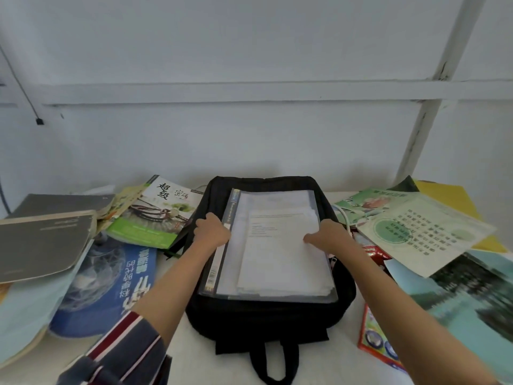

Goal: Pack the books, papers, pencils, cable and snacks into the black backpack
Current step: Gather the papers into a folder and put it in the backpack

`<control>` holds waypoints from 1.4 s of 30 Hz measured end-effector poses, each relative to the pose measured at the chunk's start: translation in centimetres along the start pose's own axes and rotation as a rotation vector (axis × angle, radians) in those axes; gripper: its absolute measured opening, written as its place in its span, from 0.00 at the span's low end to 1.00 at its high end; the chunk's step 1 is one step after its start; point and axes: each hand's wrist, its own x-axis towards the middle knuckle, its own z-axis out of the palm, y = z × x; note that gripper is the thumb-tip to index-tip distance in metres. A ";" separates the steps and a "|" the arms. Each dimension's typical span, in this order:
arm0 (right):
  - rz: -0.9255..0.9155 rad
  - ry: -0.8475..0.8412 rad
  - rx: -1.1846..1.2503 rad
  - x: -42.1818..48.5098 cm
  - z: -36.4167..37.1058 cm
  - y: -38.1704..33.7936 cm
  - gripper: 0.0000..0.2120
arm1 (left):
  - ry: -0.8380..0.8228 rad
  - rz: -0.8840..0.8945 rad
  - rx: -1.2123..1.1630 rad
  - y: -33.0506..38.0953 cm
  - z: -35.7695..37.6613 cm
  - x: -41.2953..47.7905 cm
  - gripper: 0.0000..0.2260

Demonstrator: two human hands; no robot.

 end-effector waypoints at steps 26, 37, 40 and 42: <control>-0.044 -0.077 0.991 1.9 0.7 0.8 0.44 | -0.346 0.344 -0.655 -2.9 -1.2 0.9 0.29; -0.138 -0.202 1.141 0.7 0.7 0.9 0.24 | -0.343 0.453 -0.751 -2.6 -3.2 0.3 0.27; -0.110 -0.147 1.170 -0.2 1.1 0.9 0.25 | -0.350 0.488 -0.748 -2.7 -3.6 0.2 0.27; -0.112 -0.085 1.210 -1.1 1.3 0.8 0.26 | -0.355 0.518 -0.719 -2.8 -3.8 -0.2 0.27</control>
